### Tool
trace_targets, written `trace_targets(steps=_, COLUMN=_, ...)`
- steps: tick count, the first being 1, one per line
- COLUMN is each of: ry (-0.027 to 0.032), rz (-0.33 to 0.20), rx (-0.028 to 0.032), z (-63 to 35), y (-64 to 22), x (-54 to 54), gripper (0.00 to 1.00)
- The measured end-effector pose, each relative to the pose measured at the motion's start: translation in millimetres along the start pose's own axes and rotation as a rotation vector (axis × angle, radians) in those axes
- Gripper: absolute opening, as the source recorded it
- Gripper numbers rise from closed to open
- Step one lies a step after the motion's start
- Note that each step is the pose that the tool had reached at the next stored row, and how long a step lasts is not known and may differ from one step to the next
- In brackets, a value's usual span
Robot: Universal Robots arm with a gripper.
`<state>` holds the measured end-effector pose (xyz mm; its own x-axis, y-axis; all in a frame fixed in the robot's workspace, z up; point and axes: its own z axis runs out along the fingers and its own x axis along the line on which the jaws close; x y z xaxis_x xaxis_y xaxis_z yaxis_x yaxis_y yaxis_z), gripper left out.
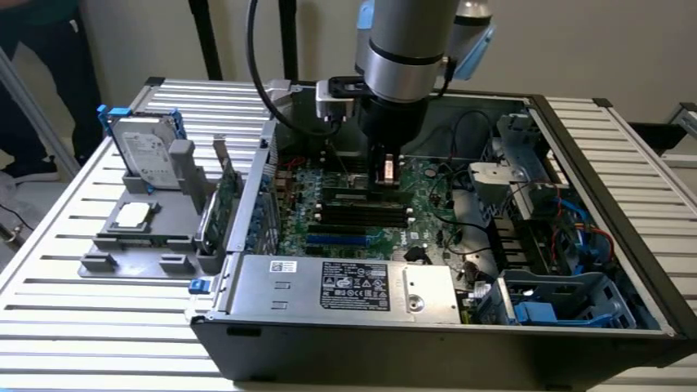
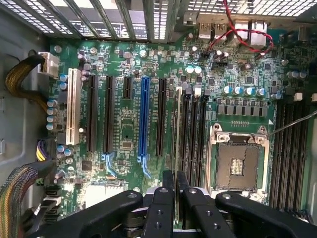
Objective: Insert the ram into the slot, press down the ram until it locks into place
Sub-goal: 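Insert the ram into the slot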
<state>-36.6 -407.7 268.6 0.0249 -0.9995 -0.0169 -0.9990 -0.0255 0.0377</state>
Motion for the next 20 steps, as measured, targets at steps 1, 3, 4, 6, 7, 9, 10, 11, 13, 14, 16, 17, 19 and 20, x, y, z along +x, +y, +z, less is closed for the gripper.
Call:
trace_targets(steps=1, ry=0.0000, rz=0.000, rx=0.0000, z=1.9, y=-0.1, x=0.0, gripper=0.14)
trace_targets(steps=3, ry=0.0000, rz=0.000, rx=0.0001, z=5.5, y=-0.4, x=0.1, gripper=0.14)
trace_targets(steps=4, ry=0.0000, rz=0.000, rx=0.0000, z=7.3, y=-0.5, x=0.1, gripper=0.14)
trace_targets(steps=6, ry=0.0000, rz=0.000, rx=0.0000, z=11.0, y=-0.8, x=0.2, gripper=0.14)
trace_targets(steps=7, ry=0.0001, rz=0.000, rx=0.0000, z=12.8, y=-0.9, x=0.2, gripper=0.14)
trace_targets(steps=9, ry=0.0001, rz=0.000, rx=0.0000, z=16.4, y=-1.1, x=0.3, gripper=0.14)
trace_targets(steps=10, ry=-0.0001, rz=0.000, rx=0.0001, z=18.3, y=-1.2, x=0.3, gripper=0.14)
trace_targets(steps=11, ry=0.0001, rz=0.000, rx=0.0000, z=20.0, y=-1.3, x=0.4, gripper=0.14)
trace_targets(steps=13, ry=0.0001, rz=0.000, rx=0.0000, z=23.7, y=-1.4, x=0.4, gripper=0.14)
trace_targets(steps=14, ry=0.0000, rz=0.000, rx=0.0000, z=25.5, y=-1.5, x=0.4, gripper=0.14)
trace_targets(steps=16, ry=0.0001, rz=0.000, rx=0.0000, z=29.1, y=-1.7, x=0.3, gripper=0.14)
trace_targets(steps=17, ry=0.0001, rz=0.000, rx=0.0000, z=30.8, y=-1.7, x=0.1, gripper=0.14)
trace_targets(steps=19, ry=0.0002, rz=0.000, rx=0.0000, z=31.5, y=-1.7, x=-0.5, gripper=0.14)
trace_targets(steps=20, ry=0.0001, rz=0.000, rx=0.0003, z=31.6, y=-1.7, x=-0.9, gripper=0.14)
